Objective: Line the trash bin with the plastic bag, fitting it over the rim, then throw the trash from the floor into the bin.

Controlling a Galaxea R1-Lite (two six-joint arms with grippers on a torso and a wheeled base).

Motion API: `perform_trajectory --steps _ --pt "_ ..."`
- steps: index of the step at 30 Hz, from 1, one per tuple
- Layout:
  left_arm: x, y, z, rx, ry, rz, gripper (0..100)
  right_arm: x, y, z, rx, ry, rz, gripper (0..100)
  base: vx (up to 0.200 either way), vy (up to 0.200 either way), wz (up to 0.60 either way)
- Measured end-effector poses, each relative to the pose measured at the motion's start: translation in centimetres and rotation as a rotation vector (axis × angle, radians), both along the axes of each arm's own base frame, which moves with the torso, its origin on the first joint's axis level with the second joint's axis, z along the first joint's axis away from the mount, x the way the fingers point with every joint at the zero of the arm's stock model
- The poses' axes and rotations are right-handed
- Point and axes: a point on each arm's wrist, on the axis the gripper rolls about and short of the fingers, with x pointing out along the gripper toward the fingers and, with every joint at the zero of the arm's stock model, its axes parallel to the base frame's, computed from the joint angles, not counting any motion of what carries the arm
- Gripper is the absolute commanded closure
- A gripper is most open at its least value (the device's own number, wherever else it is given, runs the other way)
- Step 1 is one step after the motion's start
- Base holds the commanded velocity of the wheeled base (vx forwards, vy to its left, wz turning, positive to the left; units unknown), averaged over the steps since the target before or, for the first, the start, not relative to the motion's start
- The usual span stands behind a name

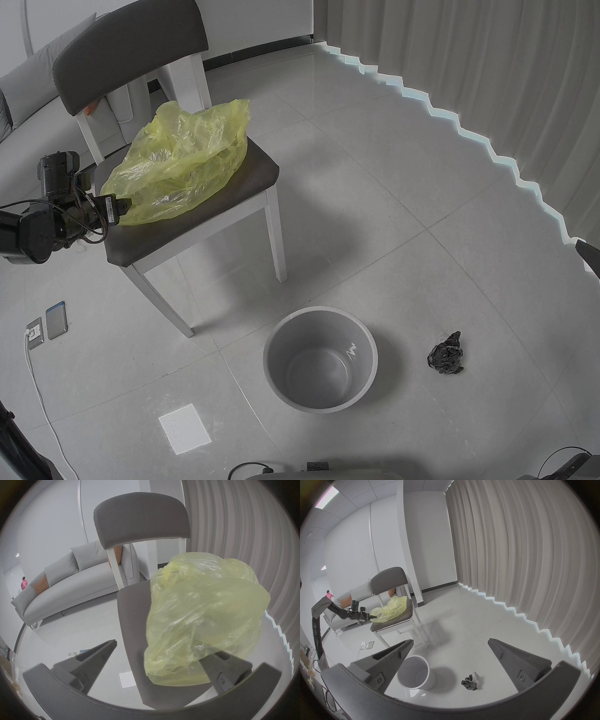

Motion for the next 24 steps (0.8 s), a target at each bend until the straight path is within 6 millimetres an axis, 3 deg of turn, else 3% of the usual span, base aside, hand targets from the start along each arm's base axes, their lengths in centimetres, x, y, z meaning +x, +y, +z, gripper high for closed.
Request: perform_trajectory --steps 8,15,20,24 --pt "0.9 0.1 0.0 -0.05 -0.015 -0.046 100 0.0 0.2 -0.1 -0.003 0.004 0.016 0 0.0 0.0 0.0" --pt "1.0 -1.1 0.2 -0.096 -0.025 -0.125 100 0.0 0.3 -0.1 -0.005 0.003 0.027 0 0.0 0.0 0.0" --pt "-1.4 -3.2 2.6 -0.077 -0.06 -0.271 100 0.1 0.5 0.1 -0.005 -0.005 0.053 0 0.0 0.0 0.0" --pt "-5.2 -5.1 5.0 0.032 -0.029 -0.446 100 0.3 1.0 0.5 -0.006 -0.009 0.094 0 0.0 0.0 0.0"
